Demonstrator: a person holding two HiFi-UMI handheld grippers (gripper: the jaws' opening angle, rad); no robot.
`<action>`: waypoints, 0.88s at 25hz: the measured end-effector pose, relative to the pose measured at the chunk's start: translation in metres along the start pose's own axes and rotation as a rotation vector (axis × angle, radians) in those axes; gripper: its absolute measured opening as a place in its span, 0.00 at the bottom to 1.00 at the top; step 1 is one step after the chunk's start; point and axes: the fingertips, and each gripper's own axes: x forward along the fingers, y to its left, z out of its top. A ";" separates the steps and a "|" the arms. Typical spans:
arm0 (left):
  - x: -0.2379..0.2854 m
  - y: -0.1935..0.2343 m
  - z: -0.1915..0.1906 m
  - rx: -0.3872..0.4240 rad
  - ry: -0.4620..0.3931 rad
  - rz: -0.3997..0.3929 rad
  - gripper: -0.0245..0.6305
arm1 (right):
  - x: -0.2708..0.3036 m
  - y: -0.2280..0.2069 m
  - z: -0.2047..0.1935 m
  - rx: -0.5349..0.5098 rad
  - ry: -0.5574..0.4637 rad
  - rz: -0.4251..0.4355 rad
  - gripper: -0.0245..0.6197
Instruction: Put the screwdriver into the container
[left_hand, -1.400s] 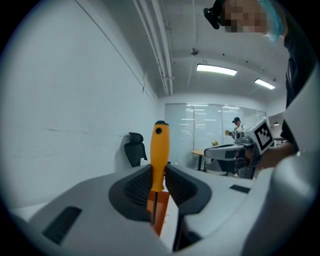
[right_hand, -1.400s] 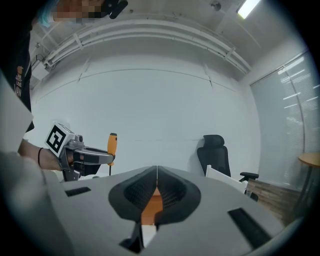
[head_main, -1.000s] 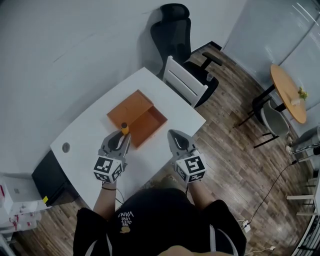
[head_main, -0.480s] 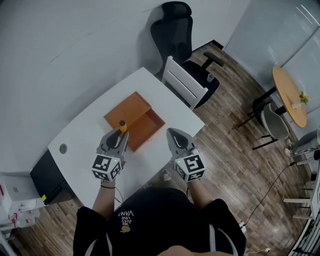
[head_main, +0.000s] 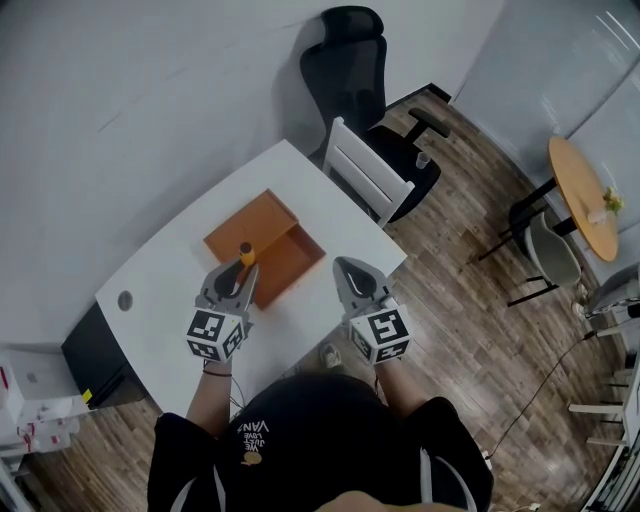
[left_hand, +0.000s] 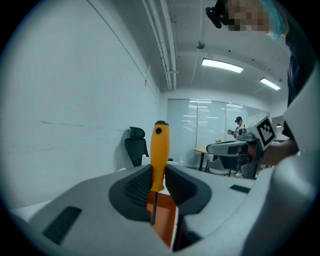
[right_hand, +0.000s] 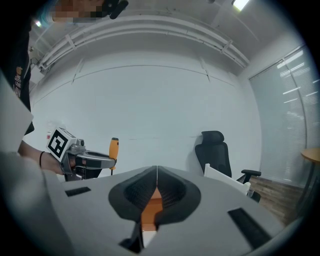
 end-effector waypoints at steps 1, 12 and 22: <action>0.002 -0.001 0.000 -0.001 0.000 0.002 0.17 | 0.000 -0.002 0.000 -0.001 0.000 0.002 0.06; 0.030 0.000 -0.023 -0.009 0.061 0.025 0.17 | 0.007 -0.026 0.001 -0.002 -0.002 0.013 0.06; 0.049 0.006 -0.050 -0.030 0.125 0.034 0.17 | 0.012 -0.038 -0.005 0.006 0.015 0.008 0.06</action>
